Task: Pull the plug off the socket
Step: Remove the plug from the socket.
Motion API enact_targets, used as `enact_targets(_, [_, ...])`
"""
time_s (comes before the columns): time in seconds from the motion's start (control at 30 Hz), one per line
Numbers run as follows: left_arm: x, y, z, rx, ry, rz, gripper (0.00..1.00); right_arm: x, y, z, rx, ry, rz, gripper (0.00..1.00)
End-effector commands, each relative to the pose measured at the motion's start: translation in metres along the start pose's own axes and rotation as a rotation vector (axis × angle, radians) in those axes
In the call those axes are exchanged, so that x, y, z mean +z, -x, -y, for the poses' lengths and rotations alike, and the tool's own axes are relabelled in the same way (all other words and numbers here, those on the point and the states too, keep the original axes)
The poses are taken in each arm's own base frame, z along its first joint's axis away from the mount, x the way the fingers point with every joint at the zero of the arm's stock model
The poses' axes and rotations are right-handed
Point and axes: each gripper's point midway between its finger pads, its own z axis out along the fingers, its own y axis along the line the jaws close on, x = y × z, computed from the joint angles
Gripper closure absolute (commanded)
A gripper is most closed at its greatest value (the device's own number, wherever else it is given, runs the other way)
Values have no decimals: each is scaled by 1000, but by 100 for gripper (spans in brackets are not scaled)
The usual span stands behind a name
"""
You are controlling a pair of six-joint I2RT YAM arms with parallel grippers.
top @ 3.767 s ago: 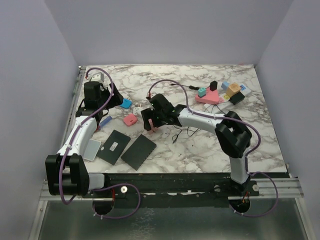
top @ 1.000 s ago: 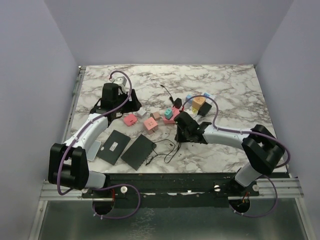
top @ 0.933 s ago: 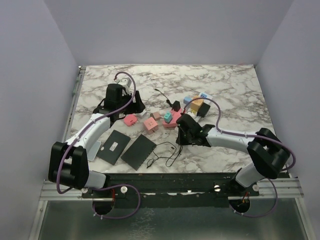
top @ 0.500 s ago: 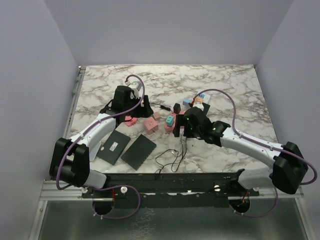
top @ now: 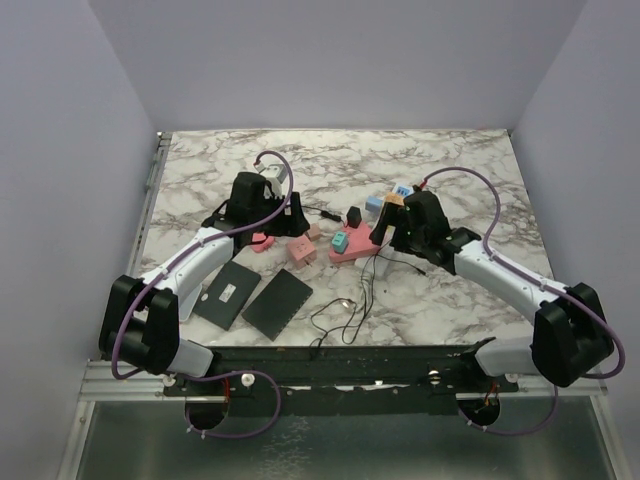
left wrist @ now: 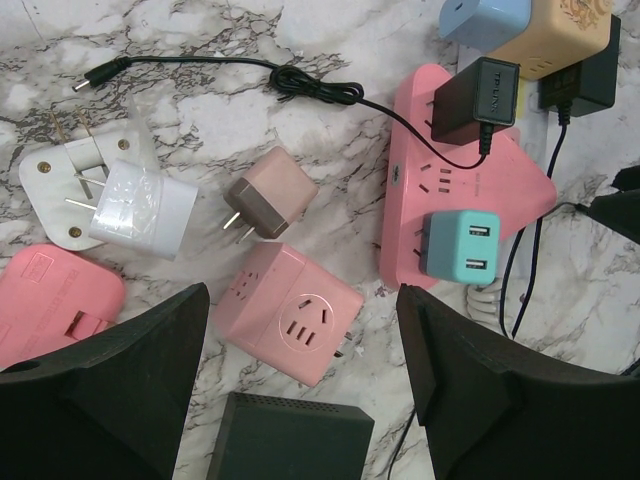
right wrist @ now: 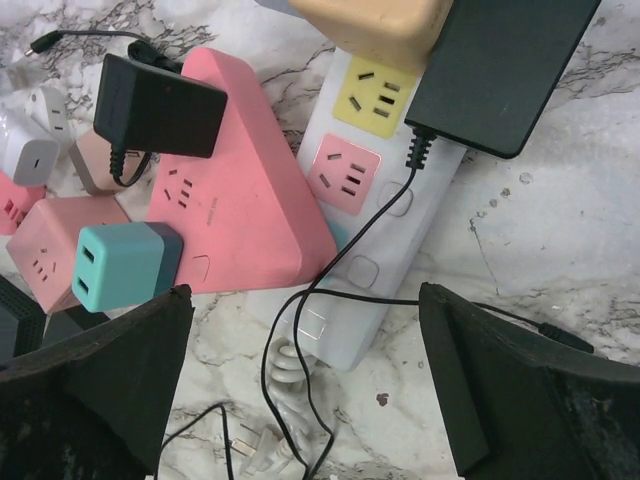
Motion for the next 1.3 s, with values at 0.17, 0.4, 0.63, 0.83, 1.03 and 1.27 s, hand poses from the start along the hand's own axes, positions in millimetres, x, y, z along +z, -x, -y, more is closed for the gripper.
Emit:
enact_targets(0.17, [0,6,5,24,-13,16,21,23,-16,12,33,37,-74,4])
enact_targets(0.4, [1,5,6,25,-18,13,21,39,-34,35,56,-52,-132,10])
enact_targets(0.63, [2,4,7,26,-21,8,21,39,-68,63,100,-176,-219,21])
enact_targets(0.83, [2,1,18,43,-46,2,21,30,-93,91,153,-263,-282,29])
enact_targets(1.03, [6,-5,34,62,-73,-15,21,27,-110,106,232,-260,-329,37])
enact_targets(1.27, [10,-1,66,78,-131,-13,21,27,-107,111,203,-275,-326,49])
